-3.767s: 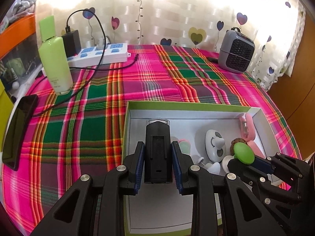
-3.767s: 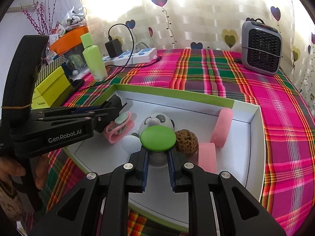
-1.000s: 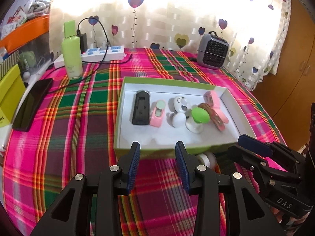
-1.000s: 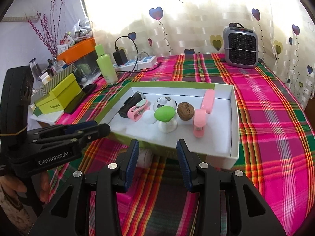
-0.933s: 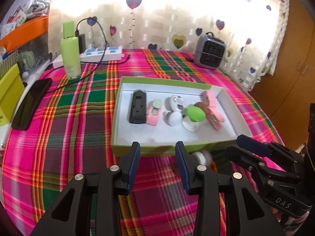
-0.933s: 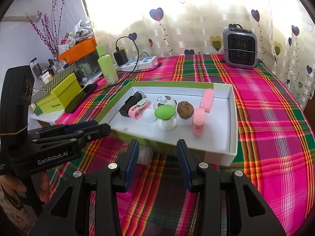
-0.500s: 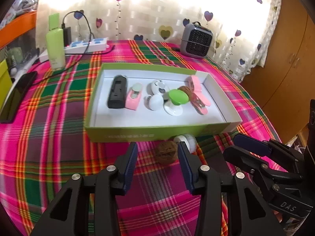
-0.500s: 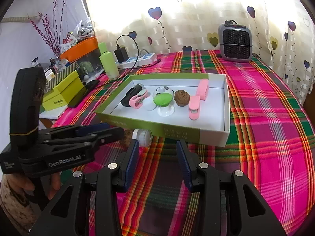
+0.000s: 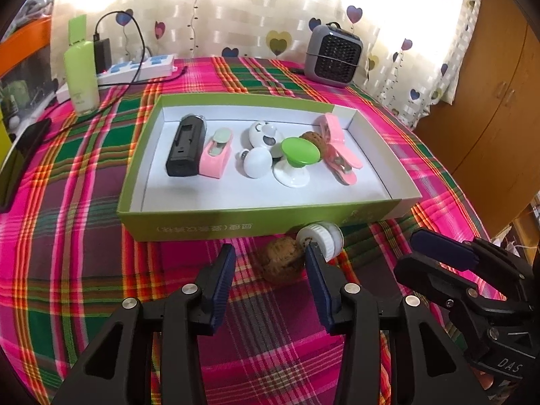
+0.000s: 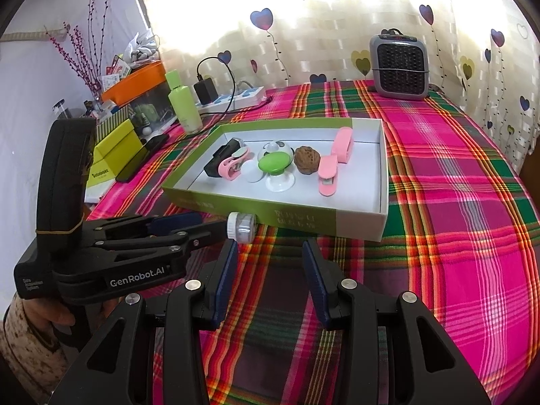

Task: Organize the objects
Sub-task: 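Close the left gripper on the walnut, then close the right gripper on the white round jar while the left holds the walnut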

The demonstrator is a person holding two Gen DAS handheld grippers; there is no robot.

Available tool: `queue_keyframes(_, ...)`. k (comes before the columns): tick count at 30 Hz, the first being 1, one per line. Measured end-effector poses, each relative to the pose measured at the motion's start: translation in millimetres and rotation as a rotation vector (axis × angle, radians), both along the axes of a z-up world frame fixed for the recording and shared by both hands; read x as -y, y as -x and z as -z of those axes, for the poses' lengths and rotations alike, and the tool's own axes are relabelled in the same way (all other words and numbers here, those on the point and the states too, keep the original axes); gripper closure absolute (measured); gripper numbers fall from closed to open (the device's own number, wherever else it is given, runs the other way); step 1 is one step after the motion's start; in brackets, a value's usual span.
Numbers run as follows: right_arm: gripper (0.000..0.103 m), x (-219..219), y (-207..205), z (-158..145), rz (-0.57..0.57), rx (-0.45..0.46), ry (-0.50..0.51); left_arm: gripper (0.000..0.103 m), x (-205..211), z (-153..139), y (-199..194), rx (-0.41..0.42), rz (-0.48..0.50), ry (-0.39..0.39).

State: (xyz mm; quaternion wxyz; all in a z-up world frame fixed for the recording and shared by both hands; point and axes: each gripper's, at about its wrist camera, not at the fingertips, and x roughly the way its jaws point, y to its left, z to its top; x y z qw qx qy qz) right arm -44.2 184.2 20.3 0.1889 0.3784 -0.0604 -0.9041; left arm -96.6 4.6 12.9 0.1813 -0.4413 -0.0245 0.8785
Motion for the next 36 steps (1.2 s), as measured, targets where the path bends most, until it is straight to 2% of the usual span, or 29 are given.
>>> queue_keyframes(9, 0.062, 2.3, 2.4, 3.4, 0.004, 0.018, -0.012, 0.064, -0.9, 3.1, -0.2, -0.002, -0.003, -0.007)
queue_keyframes(11, 0.062, 3.5, 2.8, 3.8, 0.003, 0.019, -0.019, 0.074, 0.2, 3.4, -1.6, -0.006, -0.006, -0.006)
queue_keyframes(12, 0.062, 3.8, 3.0, 3.9, 0.002, 0.020, -0.021, 0.076, 0.8, 3.8, -1.4, -0.003, -0.007, -0.008)
queue_keyframes(27, 0.062, 23.9, 12.8, 10.2, 0.002, 0.039, -0.102, 0.076, 21.3, 5.0, -6.7, 0.005, -0.041, -0.042)
queue_keyframes(36, 0.062, 38.0, 25.1, 15.0, 0.010, 0.047, -0.156, 0.076, 34.1, 6.6, -13.9, -0.019, -0.071, -0.044)
